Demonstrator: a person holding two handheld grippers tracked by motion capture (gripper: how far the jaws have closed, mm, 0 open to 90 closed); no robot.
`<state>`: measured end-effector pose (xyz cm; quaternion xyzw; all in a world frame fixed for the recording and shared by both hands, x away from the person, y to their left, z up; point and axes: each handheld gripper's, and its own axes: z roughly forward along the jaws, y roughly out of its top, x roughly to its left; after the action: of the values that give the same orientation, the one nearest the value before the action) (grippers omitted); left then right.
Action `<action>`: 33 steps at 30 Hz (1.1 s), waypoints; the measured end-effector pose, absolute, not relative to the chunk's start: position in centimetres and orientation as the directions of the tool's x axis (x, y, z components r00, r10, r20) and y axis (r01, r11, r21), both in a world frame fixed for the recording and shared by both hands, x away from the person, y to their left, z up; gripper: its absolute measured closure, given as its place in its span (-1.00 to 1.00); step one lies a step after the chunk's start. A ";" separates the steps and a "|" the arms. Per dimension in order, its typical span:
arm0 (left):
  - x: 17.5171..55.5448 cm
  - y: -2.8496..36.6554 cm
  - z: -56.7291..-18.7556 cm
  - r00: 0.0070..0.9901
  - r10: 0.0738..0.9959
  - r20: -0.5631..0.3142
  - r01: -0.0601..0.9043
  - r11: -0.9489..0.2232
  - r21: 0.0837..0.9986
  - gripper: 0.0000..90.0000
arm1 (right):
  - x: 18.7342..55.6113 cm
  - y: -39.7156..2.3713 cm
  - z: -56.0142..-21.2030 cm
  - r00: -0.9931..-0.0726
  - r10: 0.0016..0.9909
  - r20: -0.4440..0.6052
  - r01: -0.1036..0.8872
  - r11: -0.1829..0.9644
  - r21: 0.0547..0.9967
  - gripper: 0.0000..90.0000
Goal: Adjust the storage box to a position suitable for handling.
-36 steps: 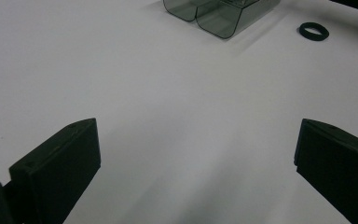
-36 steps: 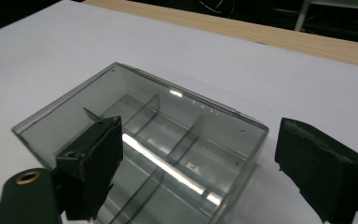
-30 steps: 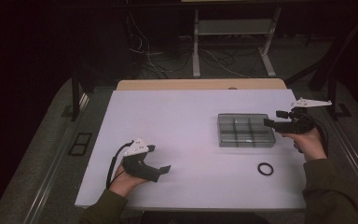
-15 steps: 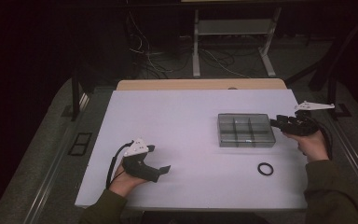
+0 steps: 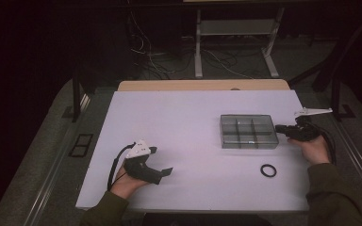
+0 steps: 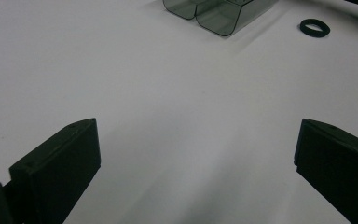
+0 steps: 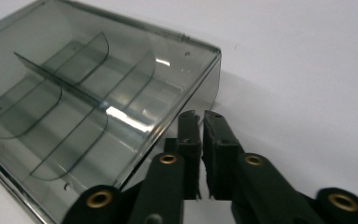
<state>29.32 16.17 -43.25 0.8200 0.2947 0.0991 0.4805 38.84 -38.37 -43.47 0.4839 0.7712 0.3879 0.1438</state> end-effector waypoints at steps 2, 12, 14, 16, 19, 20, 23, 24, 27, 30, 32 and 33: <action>29.3 16.2 -43.2 0.806 0.579 -0.122 0.389 -0.363 0.847 -1.00 | 38.9 -38.3 -43.7 -0.494 0.856 0.152 0.642 0.240 0.728 0.96; 29.3 16.2 -43.2 0.806 0.580 -0.119 0.387 -0.364 0.847 -1.00 | 38.9 -38.1 -44.6 -0.498 0.852 0.162 0.675 0.264 0.688 0.97; 29.3 16.2 -43.2 0.807 0.579 -0.118 0.386 -0.365 0.847 -1.00 | 38.9 -38.0 -44.7 -0.500 0.850 0.164 0.680 0.268 0.683 0.97; 29.3 16.2 -43.2 0.806 0.580 -0.118 0.386 -0.365 0.847 -1.00 | 38.9 -37.9 -44.8 -0.503 0.849 0.163 0.682 0.274 0.678 0.97; 29.3 16.2 -43.2 0.806 0.580 -0.118 0.386 -0.364 0.848 -1.00 | 39.0 -37.8 -44.9 -0.509 0.844 0.167 0.681 0.277 0.678 0.97; 29.3 16.2 -43.2 0.806 0.580 -0.118 0.386 -0.364 0.848 -1.00 | 39.0 -37.7 -44.9 -0.511 0.844 0.162 0.679 0.282 0.678 0.97; 29.3 16.2 -43.2 0.806 0.579 -0.118 0.386 -0.364 0.848 -1.00 | 38.9 -37.7 -44.9 -0.508 0.845 0.165 0.681 0.278 0.677 0.97; 29.3 16.2 -43.2 0.806 0.579 -0.118 0.386 -0.364 0.848 -1.00 | 38.9 -37.7 -44.9 -0.508 0.846 0.165 0.681 0.277 0.677 0.97; 29.3 16.2 -43.2 0.806 0.579 -0.118 0.386 -0.364 0.848 -1.00 | 38.9 -37.7 -44.9 -0.509 0.846 0.161 0.680 0.280 0.678 0.97; 29.3 16.2 -43.2 0.806 0.580 -0.118 0.386 -0.364 0.848 -1.00 | 38.9 -37.6 -44.9 -0.505 0.847 0.164 0.682 0.275 0.678 0.97; 29.3 16.2 -43.2 0.806 0.579 -0.117 0.386 -0.365 0.847 -1.00 | 38.9 -37.5 -44.9 -0.504 0.848 0.161 0.681 0.276 0.678 0.97; 29.3 16.2 -43.2 0.806 0.579 -0.117 0.386 -0.365 0.847 -1.00 | 38.9 -37.5 -44.9 -0.507 0.846 0.162 0.680 0.278 0.678 0.97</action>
<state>29.30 16.20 -43.20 0.8200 0.2943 0.1009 0.4805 38.94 -37.50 -44.85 0.4826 0.7910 0.3579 0.1160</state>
